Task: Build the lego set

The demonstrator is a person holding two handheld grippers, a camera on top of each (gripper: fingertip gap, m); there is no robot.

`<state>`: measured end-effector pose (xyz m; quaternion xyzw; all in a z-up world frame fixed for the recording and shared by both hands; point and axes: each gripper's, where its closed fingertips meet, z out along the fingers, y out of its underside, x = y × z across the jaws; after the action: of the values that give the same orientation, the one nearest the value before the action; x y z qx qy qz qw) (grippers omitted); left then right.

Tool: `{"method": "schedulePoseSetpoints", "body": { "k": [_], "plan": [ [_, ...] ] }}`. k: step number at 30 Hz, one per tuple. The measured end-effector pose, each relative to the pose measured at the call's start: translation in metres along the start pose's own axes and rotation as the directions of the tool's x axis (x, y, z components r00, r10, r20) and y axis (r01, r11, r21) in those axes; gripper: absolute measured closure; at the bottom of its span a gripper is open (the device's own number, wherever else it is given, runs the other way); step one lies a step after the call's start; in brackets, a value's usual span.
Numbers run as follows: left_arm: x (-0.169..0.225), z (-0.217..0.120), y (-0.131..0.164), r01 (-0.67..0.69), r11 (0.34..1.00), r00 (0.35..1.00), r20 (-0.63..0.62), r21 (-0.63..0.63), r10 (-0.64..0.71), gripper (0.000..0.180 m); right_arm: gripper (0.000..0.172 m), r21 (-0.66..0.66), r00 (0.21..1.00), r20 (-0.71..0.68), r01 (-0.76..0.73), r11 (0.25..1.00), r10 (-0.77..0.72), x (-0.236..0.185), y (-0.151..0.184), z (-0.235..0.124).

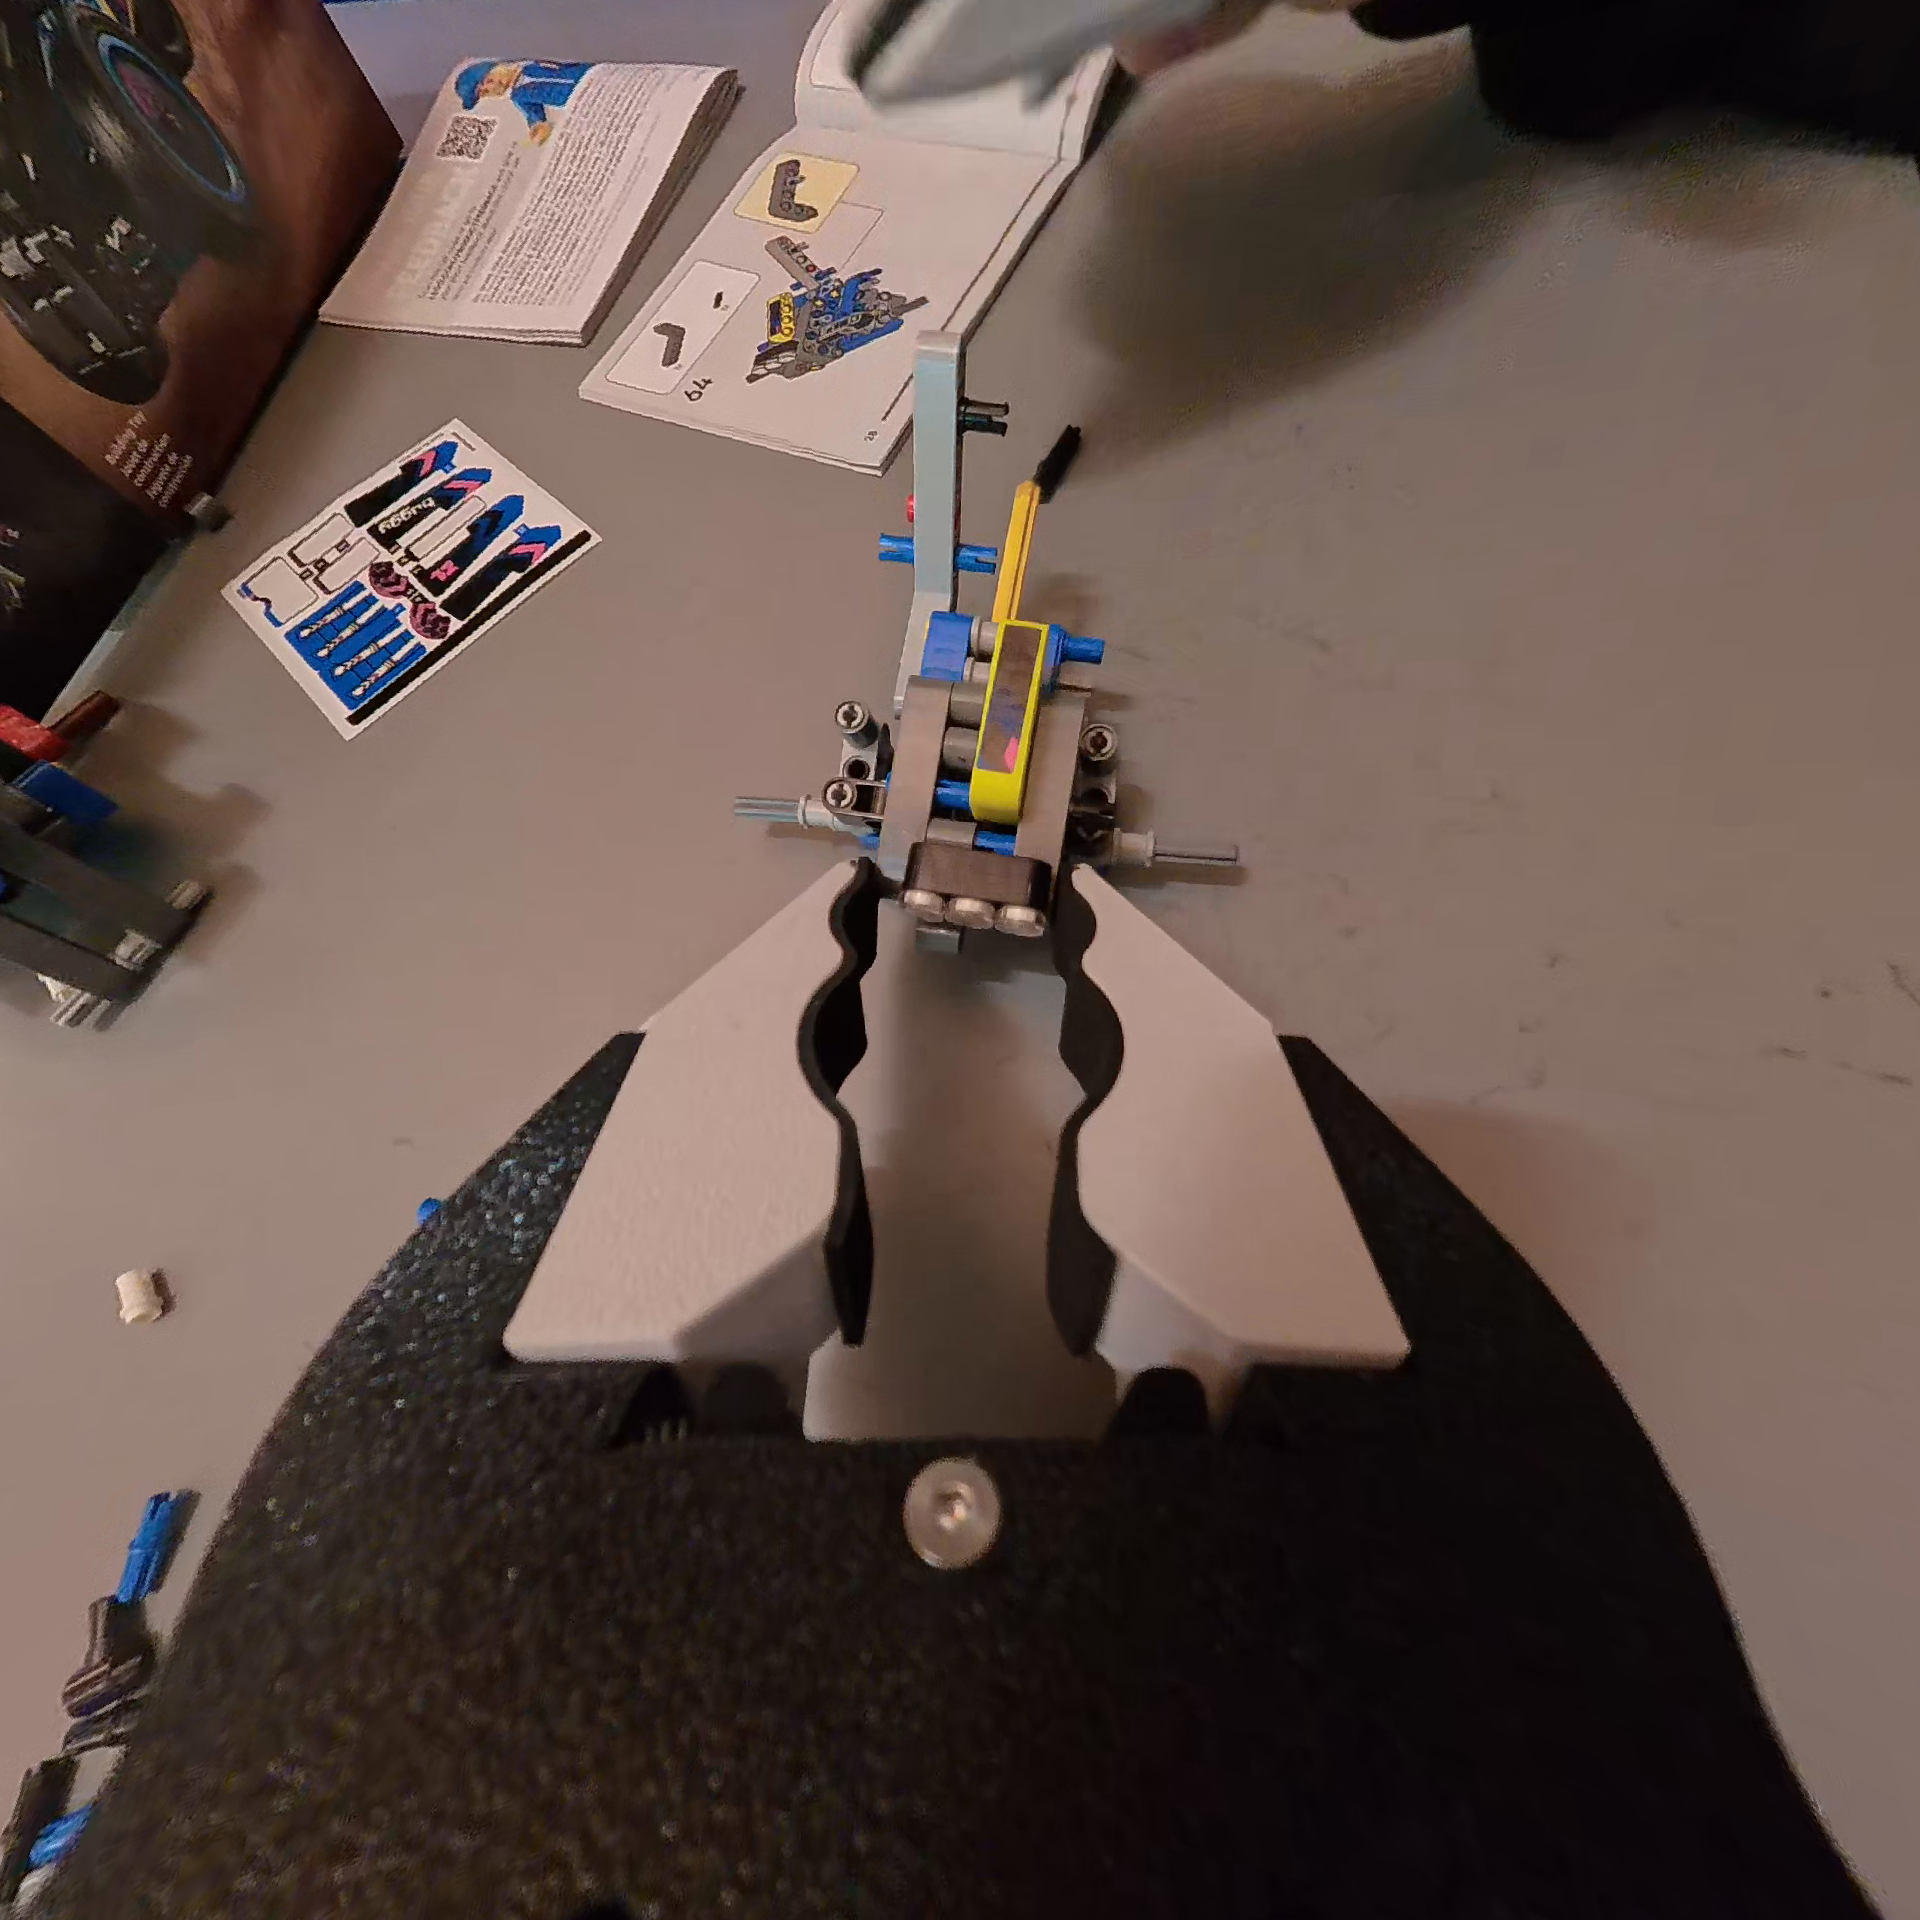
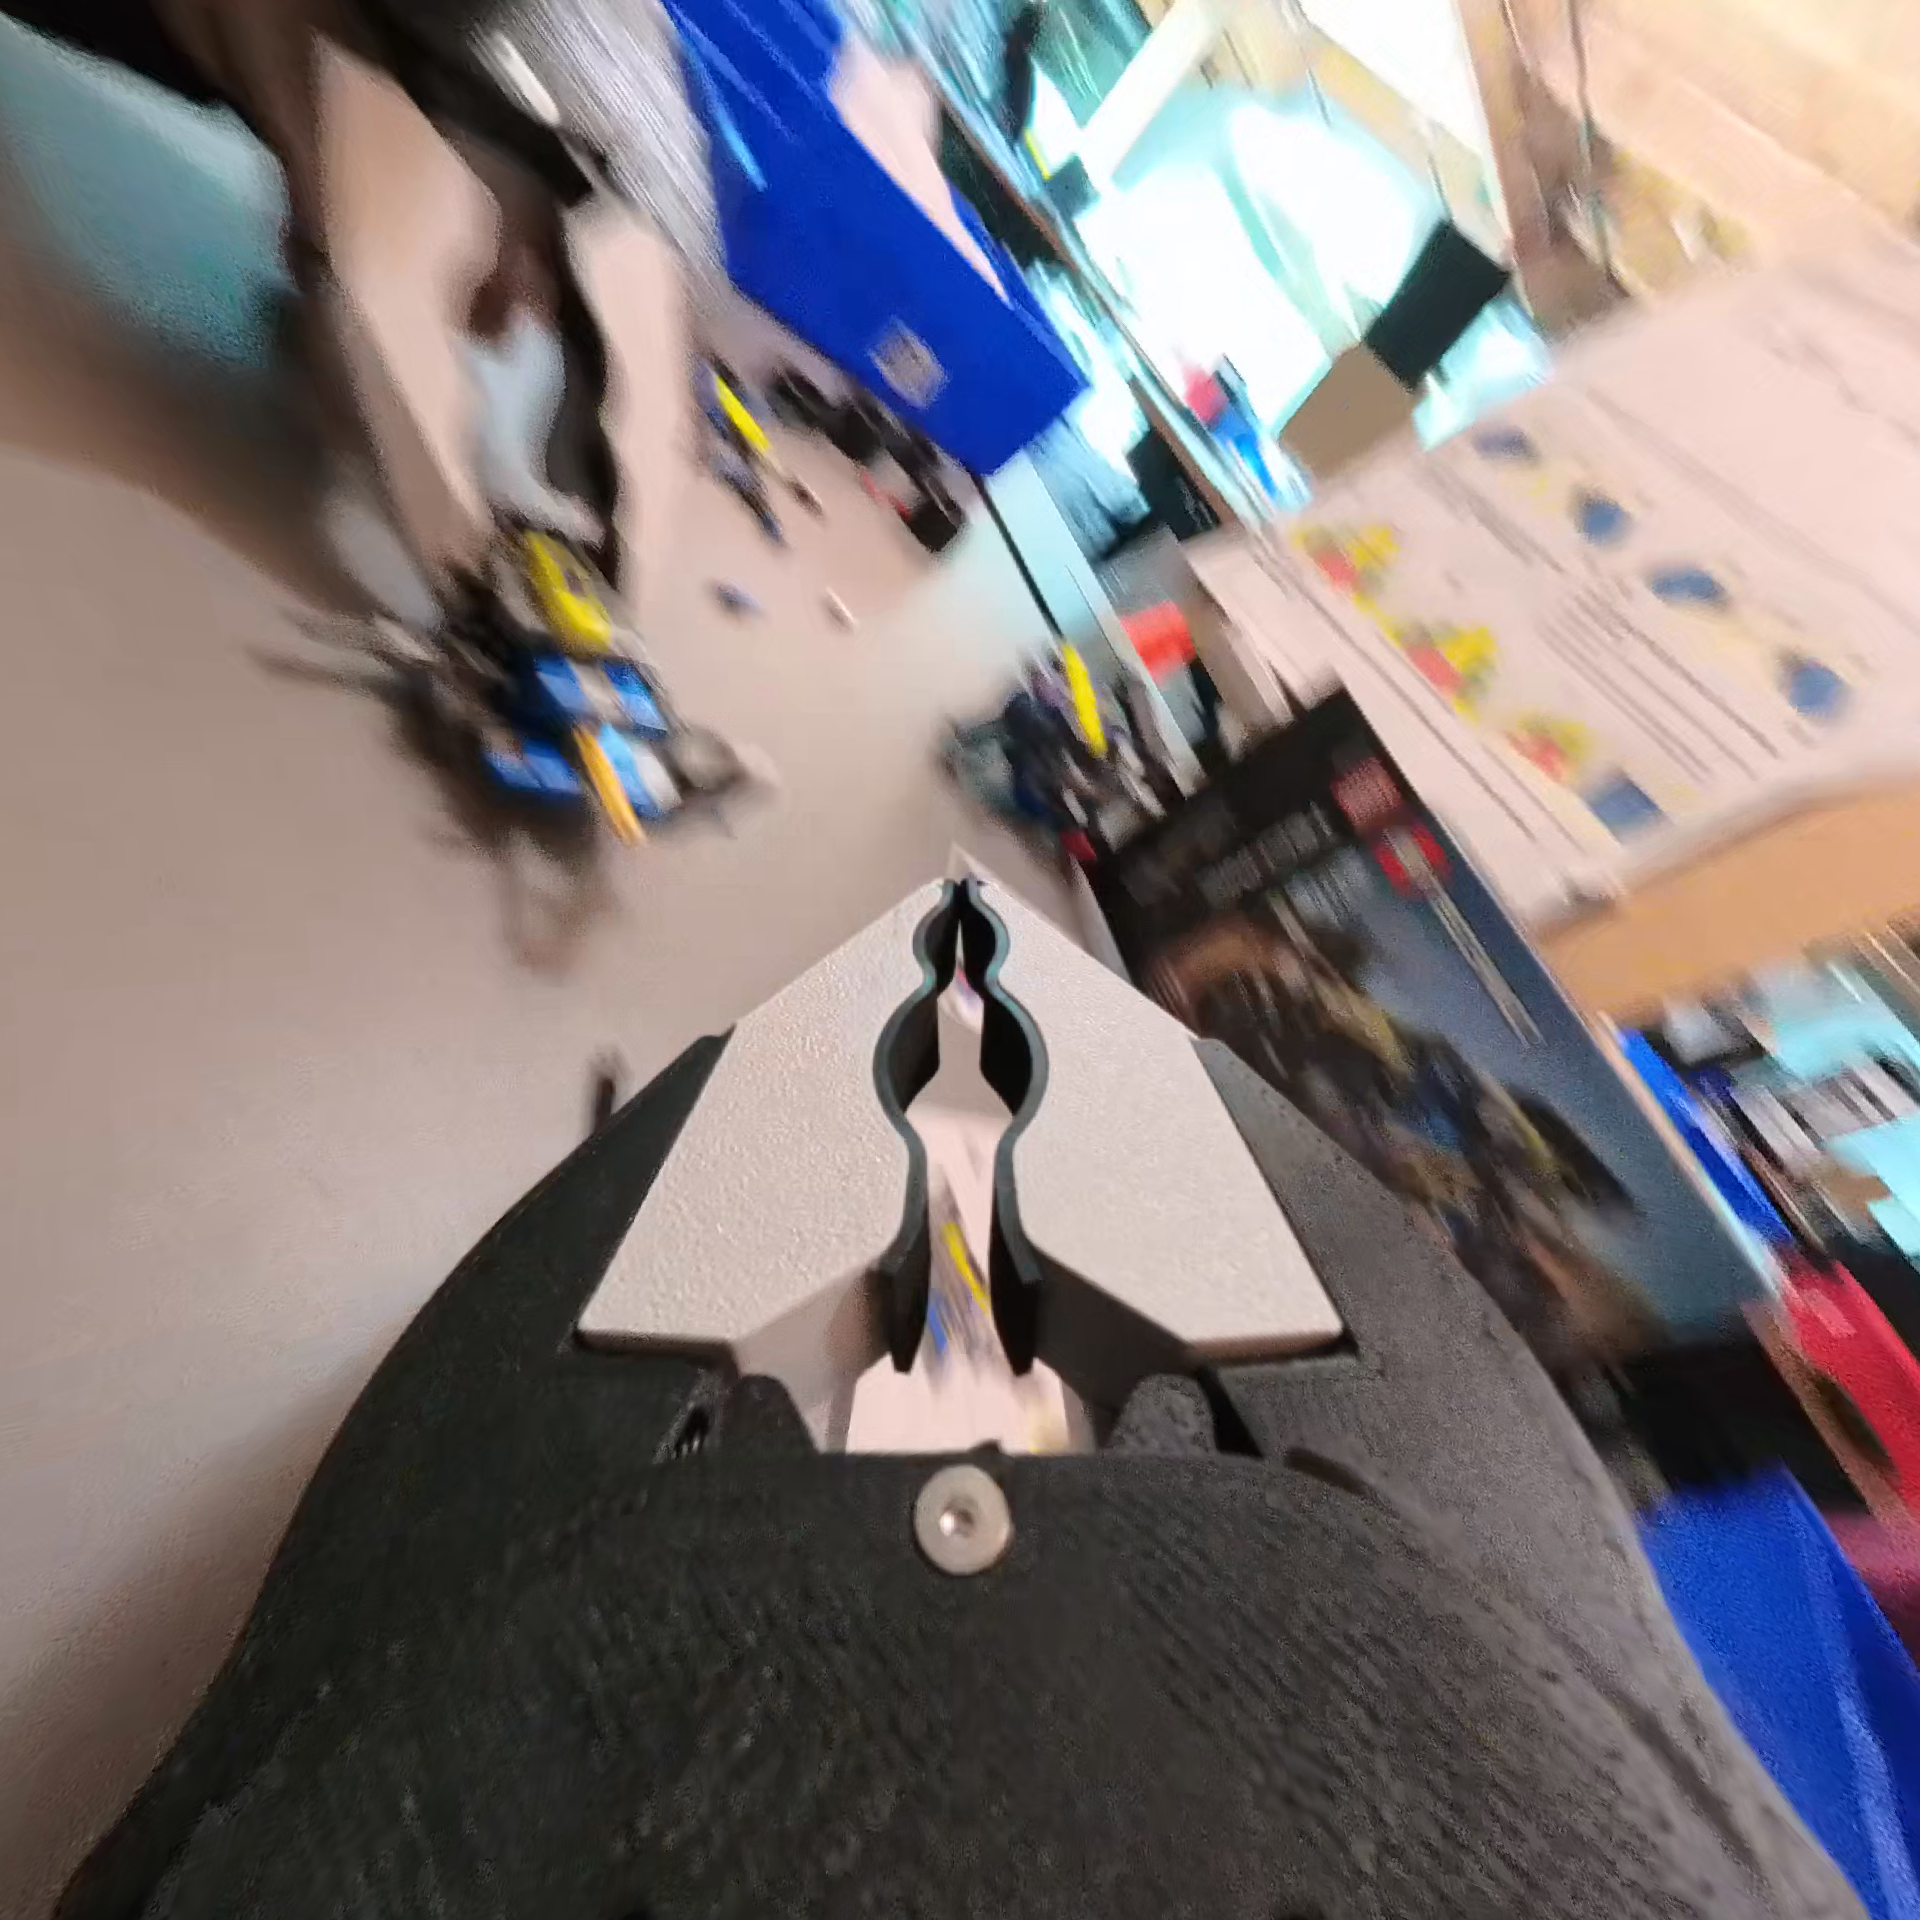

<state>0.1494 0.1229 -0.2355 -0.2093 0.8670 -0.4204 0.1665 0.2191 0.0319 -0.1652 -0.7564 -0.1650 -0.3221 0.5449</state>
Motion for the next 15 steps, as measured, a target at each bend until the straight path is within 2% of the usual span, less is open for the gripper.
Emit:
{"method": "schedulePoseSetpoints", "body": {
  "k": [4,6,8,11,15],
  "plan": [
    [-0.001,0.0,0.0,0.003,1.0,1.0,0.008,-0.004,-0.003,0.149,0.172,-0.325,0.965,-0.263,-0.087,0.942,-0.002,0.046,0.082,-0.062],
    [-0.001,0.0,0.001,0.01,1.0,1.0,0.003,-0.005,-0.01,0.149,0.172,-0.444,0.972,-0.234,-0.114,0.889,0.008,0.038,0.117,-0.081],
    [-0.002,0.001,0.001,0.021,1.0,1.0,-0.004,-0.006,-0.021,0.149,0.172,-0.522,0.991,-0.136,-0.064,0.851,-0.009,0.022,0.137,-0.088],
    [-0.002,0.001,0.001,0.032,0.999,0.999,-0.008,-0.009,-0.033,0.149,0.172,-0.552,0.998,-0.057,-0.002,0.834,-0.035,0.01,0.144,-0.088],
    [-0.003,0.001,0.001,0.036,0.999,0.999,-0.008,-0.012,-0.036,0.149,0.172,-0.489,0.999,0.019,0.041,0.871,-0.036,-0.001,0.136,-0.091]
  ]
}}
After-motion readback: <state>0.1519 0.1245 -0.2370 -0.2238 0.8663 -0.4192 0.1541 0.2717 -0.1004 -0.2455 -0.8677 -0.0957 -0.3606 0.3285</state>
